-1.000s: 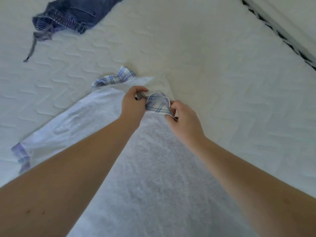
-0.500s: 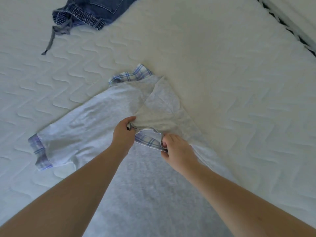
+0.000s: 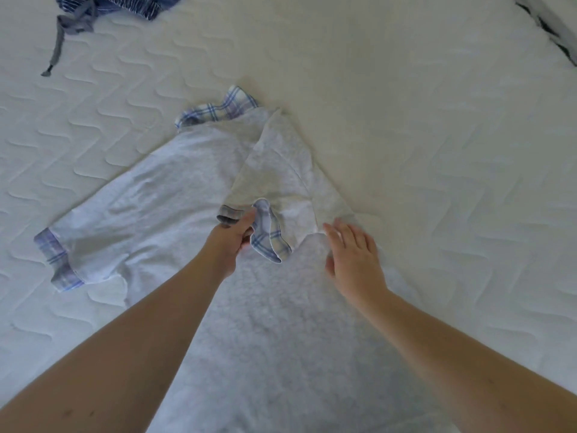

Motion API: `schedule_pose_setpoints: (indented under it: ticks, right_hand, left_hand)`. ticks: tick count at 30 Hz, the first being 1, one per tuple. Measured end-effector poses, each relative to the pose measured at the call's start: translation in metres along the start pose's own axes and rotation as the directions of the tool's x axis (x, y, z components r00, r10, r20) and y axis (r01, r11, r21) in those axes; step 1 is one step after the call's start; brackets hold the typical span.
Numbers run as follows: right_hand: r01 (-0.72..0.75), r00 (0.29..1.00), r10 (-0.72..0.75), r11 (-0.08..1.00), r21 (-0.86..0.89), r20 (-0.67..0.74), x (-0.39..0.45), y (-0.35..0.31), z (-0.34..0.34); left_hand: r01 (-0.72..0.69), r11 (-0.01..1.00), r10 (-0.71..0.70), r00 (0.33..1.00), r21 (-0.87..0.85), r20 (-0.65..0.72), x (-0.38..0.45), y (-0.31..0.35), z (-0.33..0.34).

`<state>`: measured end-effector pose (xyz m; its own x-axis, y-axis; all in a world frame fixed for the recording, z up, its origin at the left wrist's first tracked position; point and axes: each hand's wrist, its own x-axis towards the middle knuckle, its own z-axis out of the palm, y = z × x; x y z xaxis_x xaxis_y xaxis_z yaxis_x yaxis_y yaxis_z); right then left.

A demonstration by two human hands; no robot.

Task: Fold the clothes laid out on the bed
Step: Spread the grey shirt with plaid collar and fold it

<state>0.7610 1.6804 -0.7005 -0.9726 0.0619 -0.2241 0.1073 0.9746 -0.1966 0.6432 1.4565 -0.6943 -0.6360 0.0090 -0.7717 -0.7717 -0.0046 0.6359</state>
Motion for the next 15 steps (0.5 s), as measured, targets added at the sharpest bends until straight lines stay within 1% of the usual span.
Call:
schedule_pose_setpoints:
  ticks: [1, 2, 4, 7, 9, 10, 12, 13, 15]
  right_hand:
    - [-0.026, 1.0, 0.026, 1.0, -0.015, -0.001, -0.005, 0.007, 0.001]
    - [-0.043, 0.999, 0.043, 0.999, -0.026, -0.006, -0.01, 0.012, 0.002]
    - [-0.052, 0.999, 0.052, 0.998, -0.044, -0.013, -0.019, 0.02, 0.003]
    - [-0.026, 1.0, 0.025, 0.996, -0.084, -0.019, -0.029, 0.024, 0.002]
    - [-0.013, 0.999, 0.011, 0.996, -0.087, -0.034, -0.037, 0.027, 0.001]
    - [-0.018, 0.999, 0.015, 0.996, -0.082, -0.044, -0.042, 0.028, 0.0]
    - [-0.036, 0.998, 0.032, 0.996, -0.076, -0.059, -0.053, 0.033, 0.0]
    - [-0.042, 0.997, 0.037, 0.996, -0.077, -0.067, -0.059, 0.036, 0.001]
    - [-0.054, 0.997, 0.048, 0.995, -0.083, -0.066, -0.074, 0.041, 0.002]
  left_hand:
    - [-0.018, 0.998, 0.016, 0.999, 0.068, 0.031, -0.002, -0.002, 0.005]
    - [-0.035, 0.99, 0.031, 0.999, 0.14, 0.029, -0.003, -0.005, 0.009]
    - [-0.047, 0.974, 0.057, 0.998, 0.221, -0.04, -0.004, -0.005, 0.016]
    - [-0.063, 0.97, 0.097, 0.986, 0.234, -0.136, -0.004, 0.004, 0.015]
    - [-0.127, 0.973, 0.165, 0.965, 0.191, -0.202, -0.002, 0.011, 0.011]
    - [-0.156, 0.974, 0.193, 0.95, 0.165, -0.245, -0.001, 0.012, 0.008]
    - [-0.178, 0.968, 0.23, 0.909, 0.176, -0.346, -0.002, 0.013, 0.006]
    - [-0.172, 0.966, 0.239, 0.883, 0.196, -0.405, -0.003, 0.011, 0.006]
    - [-0.162, 0.971, 0.231, 0.818, 0.174, -0.526, -0.008, 0.008, 0.012]
